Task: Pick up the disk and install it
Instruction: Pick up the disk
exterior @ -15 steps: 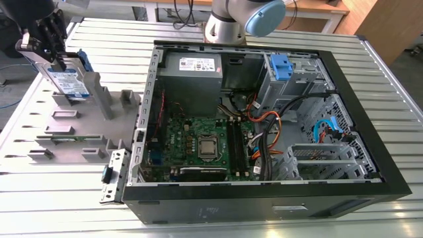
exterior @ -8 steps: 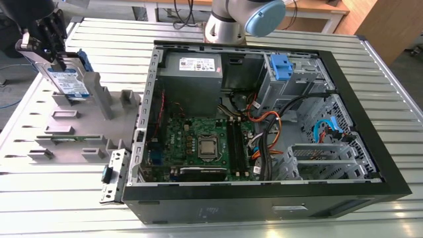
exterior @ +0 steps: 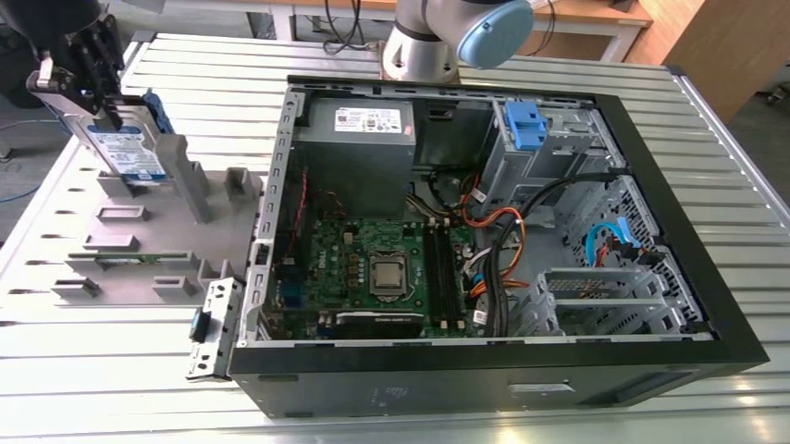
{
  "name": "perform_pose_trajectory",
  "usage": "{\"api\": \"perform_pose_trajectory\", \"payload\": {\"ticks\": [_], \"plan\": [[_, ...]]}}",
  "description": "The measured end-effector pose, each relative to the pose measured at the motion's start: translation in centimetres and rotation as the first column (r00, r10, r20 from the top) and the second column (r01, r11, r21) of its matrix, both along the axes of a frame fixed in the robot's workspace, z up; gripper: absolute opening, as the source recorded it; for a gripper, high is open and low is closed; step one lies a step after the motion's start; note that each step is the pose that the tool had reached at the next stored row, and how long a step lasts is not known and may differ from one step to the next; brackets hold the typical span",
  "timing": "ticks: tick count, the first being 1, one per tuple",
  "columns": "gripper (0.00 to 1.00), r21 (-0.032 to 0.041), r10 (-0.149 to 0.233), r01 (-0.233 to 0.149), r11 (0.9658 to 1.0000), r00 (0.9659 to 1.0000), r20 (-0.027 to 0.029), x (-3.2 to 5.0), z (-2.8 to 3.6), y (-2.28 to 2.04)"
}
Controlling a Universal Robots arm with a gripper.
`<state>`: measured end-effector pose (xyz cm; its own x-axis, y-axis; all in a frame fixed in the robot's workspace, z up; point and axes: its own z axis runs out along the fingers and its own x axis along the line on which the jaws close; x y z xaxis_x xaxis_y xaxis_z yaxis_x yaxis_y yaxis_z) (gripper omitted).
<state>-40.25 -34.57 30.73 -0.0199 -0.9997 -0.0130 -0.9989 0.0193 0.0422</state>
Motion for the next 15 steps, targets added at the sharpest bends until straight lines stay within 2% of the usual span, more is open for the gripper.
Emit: {"api": "perform_pose_trajectory", "payload": {"ticks": [3, 9, 15], "plan": [[0.35, 0.0000, 0.000, 0.000, 1.0000, 1.0000, 0.0000, 0.00, 0.33, 0.00], [0.35, 0.0000, 0.000, 0.000, 1.0000, 1.0000, -0.0001, 0.00, 0.40, 0.00], [0.35, -0.0001, 0.000, 0.000, 1.0000, 1.0000, 0.0000, 0.00, 0.75, 0.00]]}}
